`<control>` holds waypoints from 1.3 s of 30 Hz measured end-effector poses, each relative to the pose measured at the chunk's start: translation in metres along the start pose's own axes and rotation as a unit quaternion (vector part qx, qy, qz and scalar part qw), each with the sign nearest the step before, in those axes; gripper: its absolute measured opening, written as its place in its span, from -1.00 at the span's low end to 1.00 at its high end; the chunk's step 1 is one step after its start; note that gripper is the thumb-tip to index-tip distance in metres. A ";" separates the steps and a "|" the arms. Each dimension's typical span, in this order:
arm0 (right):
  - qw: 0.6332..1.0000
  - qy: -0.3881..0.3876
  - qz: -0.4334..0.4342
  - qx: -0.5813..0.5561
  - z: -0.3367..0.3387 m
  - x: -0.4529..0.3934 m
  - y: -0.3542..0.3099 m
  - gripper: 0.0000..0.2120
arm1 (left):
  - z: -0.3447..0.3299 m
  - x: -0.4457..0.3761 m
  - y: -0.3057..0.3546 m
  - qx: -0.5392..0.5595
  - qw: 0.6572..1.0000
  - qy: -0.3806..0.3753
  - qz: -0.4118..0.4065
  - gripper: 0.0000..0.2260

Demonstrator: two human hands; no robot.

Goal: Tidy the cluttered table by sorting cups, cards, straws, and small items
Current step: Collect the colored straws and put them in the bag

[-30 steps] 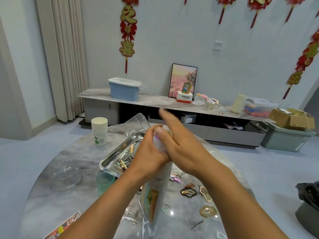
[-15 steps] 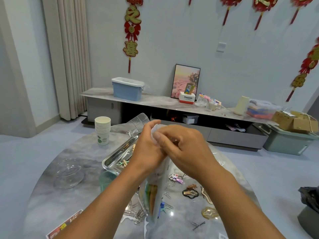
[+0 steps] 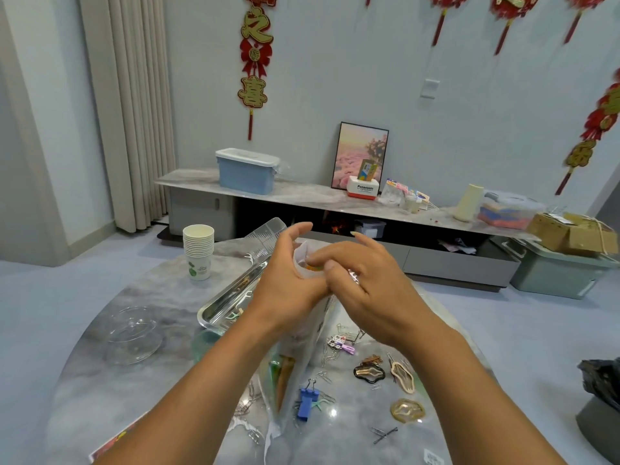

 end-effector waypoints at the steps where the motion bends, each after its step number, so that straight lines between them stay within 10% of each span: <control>1: 1.000 0.016 -0.005 -0.027 0.005 0.001 0.002 -0.67 | 0.002 0.000 0.003 0.005 1.000 -0.005 0.000 -0.24; 8: 0.999 -0.018 0.021 -0.021 0.021 -0.001 0.004 -0.87 | 0.014 -0.006 0.012 0.039 0.992 -0.114 0.034 -0.16; 12: 0.993 0.108 0.031 -0.016 0.035 -0.006 0.002 -0.95 | 0.010 -0.005 0.014 -0.008 0.988 -0.151 0.033 -0.05; 17: 0.986 0.150 0.070 -0.019 0.038 -0.005 -0.012 -0.92 | 0.001 0.002 0.017 -0.021 0.993 -0.111 -0.024 -0.46; 30: 0.997 0.050 0.051 -0.018 0.032 0.000 -0.003 -0.64 | -0.012 0.014 0.010 0.082 0.966 -0.238 0.057 -0.55; 39: 0.999 0.016 0.040 -0.015 0.020 0.000 0.004 -0.81 | -0.015 0.013 0.004 0.093 0.961 -0.242 0.093 -0.57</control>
Point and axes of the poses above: each hand's wrist, its own x-axis away from the middle knuckle, its own z-axis out of the back of the hand, y = z × x, the point moved 7 cm from there along -x, towards the middle knuckle, and after that the axes turned 13 degrees about x, right-handed, at the moved point
